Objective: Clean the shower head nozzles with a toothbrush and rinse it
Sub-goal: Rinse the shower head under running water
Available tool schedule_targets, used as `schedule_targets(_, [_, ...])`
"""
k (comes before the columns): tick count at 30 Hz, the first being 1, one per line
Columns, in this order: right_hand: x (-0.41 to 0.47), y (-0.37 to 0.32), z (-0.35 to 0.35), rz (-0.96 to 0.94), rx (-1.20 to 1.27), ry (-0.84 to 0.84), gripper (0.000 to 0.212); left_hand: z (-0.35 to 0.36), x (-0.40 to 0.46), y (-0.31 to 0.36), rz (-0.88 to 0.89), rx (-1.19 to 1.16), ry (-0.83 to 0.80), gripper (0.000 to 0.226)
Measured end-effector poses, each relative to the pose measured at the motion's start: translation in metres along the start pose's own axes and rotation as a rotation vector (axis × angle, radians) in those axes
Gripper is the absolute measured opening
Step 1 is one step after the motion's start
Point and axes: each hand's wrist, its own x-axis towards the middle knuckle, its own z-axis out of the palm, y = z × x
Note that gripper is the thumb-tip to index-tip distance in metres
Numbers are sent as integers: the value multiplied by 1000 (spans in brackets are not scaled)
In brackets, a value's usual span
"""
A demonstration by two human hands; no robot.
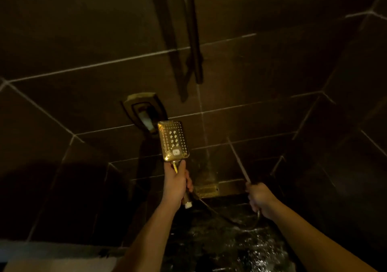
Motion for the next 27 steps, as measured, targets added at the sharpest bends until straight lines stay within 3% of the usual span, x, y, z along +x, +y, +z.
schedule_targets(6, [5,-11,31,-1,-46,8,31,-28,51,31,8,-299,407,13])
schedule_targets(10, [8,-23,45,62,-46,9,29,-33,100,47,-115,-597,641,24])
schedule_targets(14, [17,-40,62,132,-43,26,26,-34,137,55,-161,-681,707,34])
schedule_targets(22, [36,-51,84,295,141,36,31,-44,191,52,-153,-558,762,53])
schedule_targets(27, [51,-54,93,343,233,42,35,-38,212,38,-98,-569,680,58])
